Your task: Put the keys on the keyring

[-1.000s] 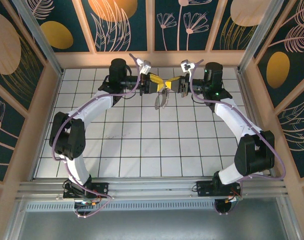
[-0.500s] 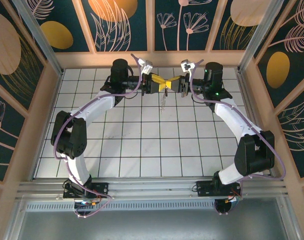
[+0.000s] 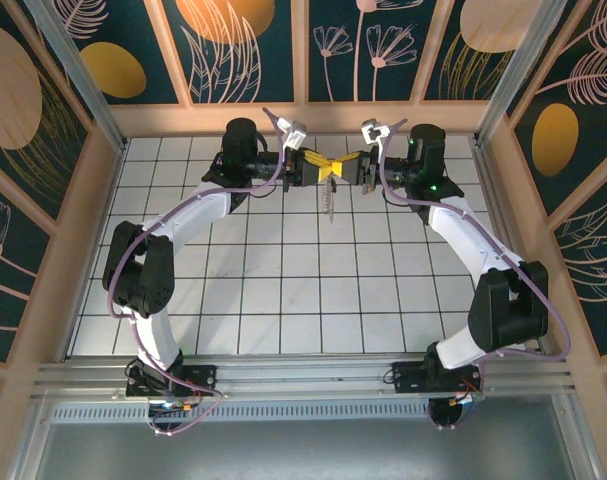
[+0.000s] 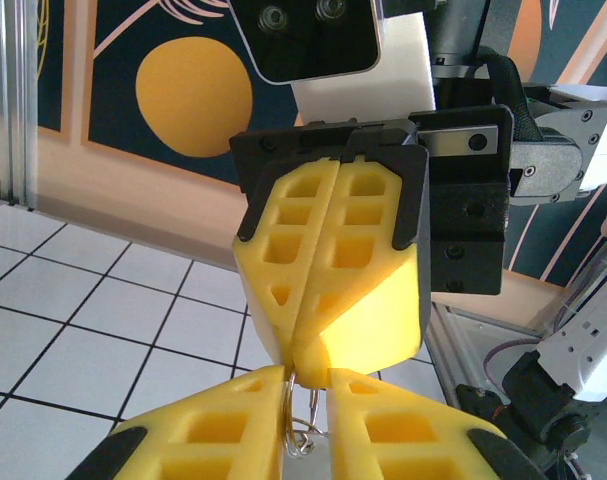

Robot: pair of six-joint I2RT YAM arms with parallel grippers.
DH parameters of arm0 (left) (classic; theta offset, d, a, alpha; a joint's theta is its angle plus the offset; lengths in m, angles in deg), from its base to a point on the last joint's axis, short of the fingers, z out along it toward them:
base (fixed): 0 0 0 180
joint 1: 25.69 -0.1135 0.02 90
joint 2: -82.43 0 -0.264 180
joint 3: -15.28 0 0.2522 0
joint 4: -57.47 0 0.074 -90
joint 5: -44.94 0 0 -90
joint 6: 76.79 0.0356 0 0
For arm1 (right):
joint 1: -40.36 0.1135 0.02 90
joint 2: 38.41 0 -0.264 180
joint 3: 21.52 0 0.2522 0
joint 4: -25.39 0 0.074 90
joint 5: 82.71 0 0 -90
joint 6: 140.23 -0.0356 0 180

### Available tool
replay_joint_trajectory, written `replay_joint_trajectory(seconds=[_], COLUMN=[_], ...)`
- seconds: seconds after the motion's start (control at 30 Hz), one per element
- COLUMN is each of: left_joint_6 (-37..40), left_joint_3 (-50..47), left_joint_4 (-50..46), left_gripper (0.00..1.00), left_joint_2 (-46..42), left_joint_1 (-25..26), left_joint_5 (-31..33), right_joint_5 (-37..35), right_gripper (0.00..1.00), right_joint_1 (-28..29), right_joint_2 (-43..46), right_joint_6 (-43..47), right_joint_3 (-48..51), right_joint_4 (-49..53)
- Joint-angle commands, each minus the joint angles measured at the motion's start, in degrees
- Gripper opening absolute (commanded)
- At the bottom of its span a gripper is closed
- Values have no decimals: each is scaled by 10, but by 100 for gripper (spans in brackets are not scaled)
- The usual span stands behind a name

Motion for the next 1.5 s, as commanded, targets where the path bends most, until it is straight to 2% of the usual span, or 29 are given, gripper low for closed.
replay_joint_trajectory(seconds=[0.0, 0.1, 0.2, 0.3, 0.37, 0.43, 0.7, 0.83, 0.97, 1.17, 1.47], left_joint_6=[1, -8, -21, -37, -50, -68, -130, -149, -166, -188, -193], left_joint_3=[6, 2, -5, -18, -29, -38, -74, -87, -108, -132, -137], left_joint_4=[29, 42, 61, 85, 105, 126, 189, 200, 211, 238, 242], left_gripper=[13, 0, 0, 0, 0, 0, 0, 0, 0, 0, 0], left_joint_2=[3, 0, -2, -10, -15, -20, -41, -49, -62, -77, -76], left_joint_1=[7, 8, 8, 8, 8, 8, 8, 9, 9, 9, 11], left_joint_5=[-18, -14, -3, 20, 34, 47, 92, 106, 126, 132, 129], right_joint_5=[13, 14, 9, -29, -48, -83, -301, -386, -464, -504, -509], right_gripper=[0, 0, 0, 29, 37, 40, 47, 49, 49, 49, 50], right_joint_1=[1, 2, 1, -3, -10, -14, -7, 20, 73, 127, 160], right_joint_2=[-4, -2, 5, 32, 55, 78, 186, 213, 214, 186, 151], right_joint_6=[-9, -8, -10, -25, -43, -59, -108, -100, -66, -36, -5], right_joint_3=[-14, -12, -9, 8, 25, 45, 205, 284, 328, 339, 309], right_joint_4=[-38, -39, -39, -56, -78, -93, -180, -222, -252, -288, -300])
